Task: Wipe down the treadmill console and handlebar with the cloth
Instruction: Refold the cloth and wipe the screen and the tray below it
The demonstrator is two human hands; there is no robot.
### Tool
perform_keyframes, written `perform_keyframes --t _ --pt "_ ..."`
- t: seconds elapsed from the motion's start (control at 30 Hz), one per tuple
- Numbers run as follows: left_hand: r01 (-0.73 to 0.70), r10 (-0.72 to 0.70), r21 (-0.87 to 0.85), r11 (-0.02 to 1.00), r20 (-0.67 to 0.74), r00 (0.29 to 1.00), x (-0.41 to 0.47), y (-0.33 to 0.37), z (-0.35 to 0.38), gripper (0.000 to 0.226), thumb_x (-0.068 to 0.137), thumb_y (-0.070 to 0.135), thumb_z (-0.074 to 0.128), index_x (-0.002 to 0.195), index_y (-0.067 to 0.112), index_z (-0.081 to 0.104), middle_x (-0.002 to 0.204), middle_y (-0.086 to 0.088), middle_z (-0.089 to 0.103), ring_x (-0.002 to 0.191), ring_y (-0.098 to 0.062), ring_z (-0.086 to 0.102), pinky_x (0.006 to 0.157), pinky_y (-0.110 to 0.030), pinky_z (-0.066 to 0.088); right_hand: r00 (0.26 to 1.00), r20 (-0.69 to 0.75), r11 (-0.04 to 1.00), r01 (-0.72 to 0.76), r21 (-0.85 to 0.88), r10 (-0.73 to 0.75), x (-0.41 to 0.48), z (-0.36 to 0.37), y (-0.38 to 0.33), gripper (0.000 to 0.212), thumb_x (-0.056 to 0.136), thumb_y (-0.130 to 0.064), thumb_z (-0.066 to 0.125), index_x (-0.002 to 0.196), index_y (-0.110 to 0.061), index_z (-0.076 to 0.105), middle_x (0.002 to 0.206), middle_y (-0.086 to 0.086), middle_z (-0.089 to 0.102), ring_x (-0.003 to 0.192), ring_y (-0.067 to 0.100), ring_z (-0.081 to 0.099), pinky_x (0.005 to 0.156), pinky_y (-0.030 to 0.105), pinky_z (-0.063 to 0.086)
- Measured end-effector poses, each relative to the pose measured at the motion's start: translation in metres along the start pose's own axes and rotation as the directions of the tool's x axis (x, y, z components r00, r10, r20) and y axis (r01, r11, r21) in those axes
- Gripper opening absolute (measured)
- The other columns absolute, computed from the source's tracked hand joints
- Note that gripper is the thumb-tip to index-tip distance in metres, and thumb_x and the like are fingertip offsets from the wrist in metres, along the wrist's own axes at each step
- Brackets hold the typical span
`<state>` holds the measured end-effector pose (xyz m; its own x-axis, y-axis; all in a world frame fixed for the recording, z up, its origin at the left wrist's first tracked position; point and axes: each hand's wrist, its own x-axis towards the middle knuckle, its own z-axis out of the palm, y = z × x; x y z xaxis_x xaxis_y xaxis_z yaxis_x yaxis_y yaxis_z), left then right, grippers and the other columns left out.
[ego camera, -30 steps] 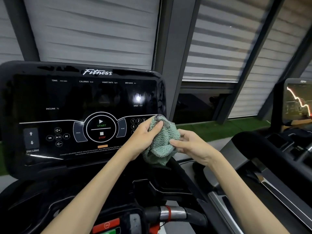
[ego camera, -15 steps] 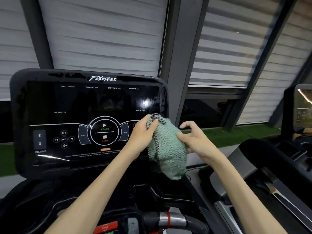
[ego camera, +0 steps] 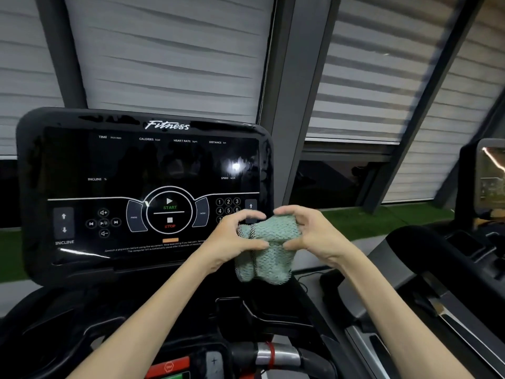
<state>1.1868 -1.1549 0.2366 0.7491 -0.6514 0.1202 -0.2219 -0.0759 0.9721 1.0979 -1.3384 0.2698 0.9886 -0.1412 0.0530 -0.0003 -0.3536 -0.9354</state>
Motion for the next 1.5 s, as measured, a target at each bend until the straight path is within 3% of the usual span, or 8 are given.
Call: perform_keyframes --t 0.3,0.43,0.67,0.83,1.0,1.23,1.37,1.5 --pt "0.002 0.124 0.610 0.793 -0.165 0.978 0.006 -0.015 0.012 0.016 0.083 0.038 0.075 0.098 0.031 0.076 0.101 0.004 0.054 0.104 -0.016 0.049 0.090 -0.027 0.039 1.000 -0.018 0.813 -0.015 -0.582 0.005 0.005 0.002 0.022 0.014 0.091 -0.017 0.061 0.083 -0.024 0.070 0.087 0.000 0.069 0.090 0.018 0.062 0.084 0.035 0.051" --pt "-0.017 0.066 0.462 0.887 -0.090 0.994 0.006 -0.013 0.007 0.021 0.089 0.040 0.068 0.092 0.020 0.071 0.104 -0.001 0.059 0.106 -0.021 0.052 0.092 -0.031 0.042 0.995 0.038 0.989 -0.088 -0.115 0.093 -0.002 0.000 0.024 0.017 0.097 -0.014 0.054 0.092 -0.005 0.067 0.084 0.004 0.068 0.077 0.008 0.063 0.074 0.024 0.050" --pt "0.063 -0.075 -0.099 0.993 -0.117 0.990 -0.009 -0.010 0.019 0.008 0.095 0.032 0.062 0.095 0.027 0.068 0.091 0.013 0.075 0.091 -0.007 0.071 0.072 -0.019 0.053 0.980 0.155 0.830 -0.189 0.524 0.126 -0.015 0.012 0.046 0.044 0.087 -0.012 0.065 0.129 -0.004 0.054 0.126 0.021 0.061 0.110 0.033 0.060 0.092 0.040 0.054" --pt "0.162 -0.197 -0.309 0.937 -0.084 0.977 -0.009 -0.009 0.023 0.023 0.087 0.025 0.072 0.107 0.020 0.064 0.108 -0.003 0.074 0.100 -0.016 0.070 0.083 -0.028 0.055 0.941 0.290 0.794 -0.309 0.524 0.175 -0.024 0.020 0.056 0.031 0.081 -0.004 0.066 0.111 0.004 0.065 0.112 0.019 0.069 0.095 0.022 0.069 0.074 0.026 0.055" --pt "0.260 -0.250 -0.196 0.946 0.074 0.965 -0.011 -0.016 0.010 0.109 0.051 0.009 0.097 0.145 0.020 0.042 0.129 -0.004 0.063 0.113 -0.020 0.065 0.092 -0.038 0.056 0.964 0.228 0.803 -0.240 0.546 0.133 -0.018 0.015 0.054 0.041 0.087 -0.003 0.062 0.127 0.001 0.054 0.125 0.018 0.063 0.113 0.032 0.061 0.096 0.043 0.050" --pt "-0.129 0.168 0.256 0.958 -0.135 0.976 -0.018 0.000 0.006 0.062 0.062 0.003 0.089 0.111 0.026 0.061 0.109 0.004 0.069 0.098 -0.011 0.067 0.087 -0.031 0.056 0.992 0.128 0.934 -0.033 0.355 -0.013 -0.027 0.013 0.050 0.017 0.096 0.006 0.047 0.106 -0.007 0.047 0.093 0.011 0.064 0.053 0.013 0.055 0.043 0.019 0.042" --pt "-0.193 0.177 -0.086 0.977 -0.168 0.970 -0.029 0.014 0.011 0.026 0.084 -0.014 0.063 0.094 0.011 0.064 0.087 -0.010 0.076 0.076 -0.020 0.071 0.064 -0.027 0.055 0.993 0.071 0.880 0.051 0.472 -0.096 -0.031 0.007 0.048 0.040 0.090 0.019 0.044 0.077 -0.012 0.066 0.079 0.002 0.065 0.060 0.011 0.057 0.048 0.020 0.045" --pt "-0.123 0.123 0.004 0.992 -0.058 0.991 -0.025 0.003 0.014 0.040 0.086 -0.019 0.047 0.058 0.007 0.057 0.103 -0.003 0.075 0.084 -0.027 0.072 0.044 -0.030 0.049 0.994 0.089 0.884 0.019 0.466 -0.068 -0.032 0.004 0.056 0.055 0.090 0.018 0.038 0.062 -0.020 0.067 0.086 0.008 0.067 0.082 0.021 0.063 0.065 0.024 0.051"
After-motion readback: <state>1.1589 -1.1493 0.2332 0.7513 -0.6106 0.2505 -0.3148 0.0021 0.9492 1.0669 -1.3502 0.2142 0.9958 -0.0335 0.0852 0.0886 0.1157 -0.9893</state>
